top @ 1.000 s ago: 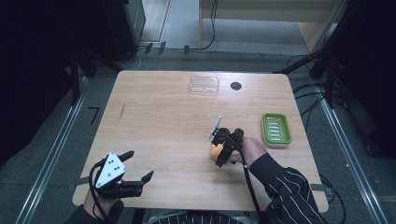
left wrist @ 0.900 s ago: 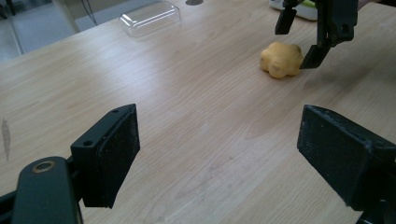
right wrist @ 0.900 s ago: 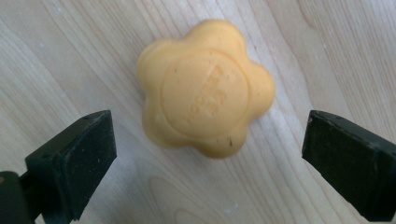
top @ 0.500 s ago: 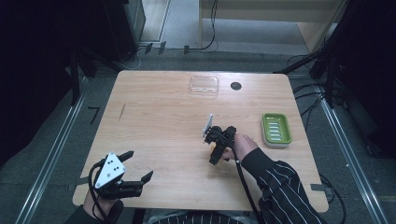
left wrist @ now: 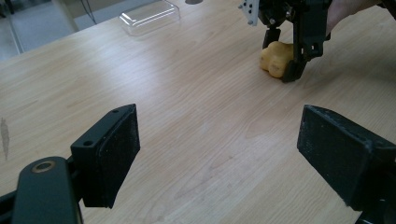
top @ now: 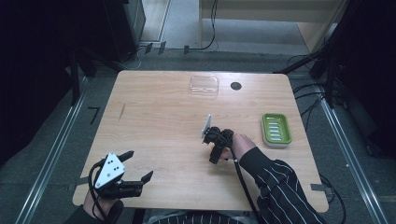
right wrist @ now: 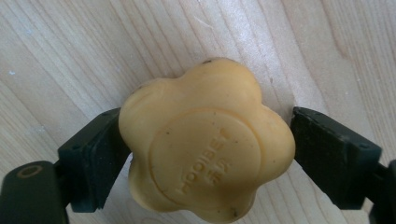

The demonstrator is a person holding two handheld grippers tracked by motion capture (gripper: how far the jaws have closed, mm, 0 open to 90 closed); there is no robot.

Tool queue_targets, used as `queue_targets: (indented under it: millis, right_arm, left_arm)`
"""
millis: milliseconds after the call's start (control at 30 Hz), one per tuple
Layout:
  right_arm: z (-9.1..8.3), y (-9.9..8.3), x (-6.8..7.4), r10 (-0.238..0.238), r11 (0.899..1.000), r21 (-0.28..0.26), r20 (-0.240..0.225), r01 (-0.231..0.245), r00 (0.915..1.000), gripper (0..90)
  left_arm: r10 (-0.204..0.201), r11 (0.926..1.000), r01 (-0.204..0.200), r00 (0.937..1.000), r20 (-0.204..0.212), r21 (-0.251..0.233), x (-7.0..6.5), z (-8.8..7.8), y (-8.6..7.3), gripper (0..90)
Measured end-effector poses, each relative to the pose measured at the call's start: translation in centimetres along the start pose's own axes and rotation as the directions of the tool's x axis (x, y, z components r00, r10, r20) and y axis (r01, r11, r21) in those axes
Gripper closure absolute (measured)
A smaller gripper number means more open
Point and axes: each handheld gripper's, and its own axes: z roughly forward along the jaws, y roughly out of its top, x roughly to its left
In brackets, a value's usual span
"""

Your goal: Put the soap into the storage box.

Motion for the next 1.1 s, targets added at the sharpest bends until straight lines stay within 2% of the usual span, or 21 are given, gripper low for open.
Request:
queue_targets:
  millis: [167,233,633,833,1100]
  right_arm:
    - [-0.07,-0.01,-0.04,-0.002,1.0,-0.005,0.001,0.002,1.0,21.5]
    - [-0.19,-0.01,0.0,-0.004,1.0,-0.01,-0.018,0.004,0.9998,26.6]
    - [-0.28,0.04,-0.03,-0.005,1.0,-0.001,-0.017,0.005,0.9998,27.5]
    - [-0.38,0.06,0.06,-0.006,1.0,-0.002,0.015,0.006,0.9999,27.6]
    - [-0.45,-0.01,0.0,-0.006,1.0,-0.007,0.01,0.006,0.9999,27.6]
  left_arm:
    - [0.002,1.0,-0.002,1.0,0.0,0.002,-0.01,0.02,0.02,13.6]
    - [0.001,1.0,-0.001,1.0,0.0,0.001,-0.01,0.02,0.01,13.6]
    - [0.0,1.0,0.0,1.0,-0.001,0.001,-0.01,0.02,0.02,13.6]
    - [-0.001,1.0,0.001,1.0,-0.002,-0.002,-0.02,-0.02,0.0,13.6]
    - [0.003,1.0,-0.003,1.0,-0.001,0.0,-0.04,-0.01,0.02,13.6]
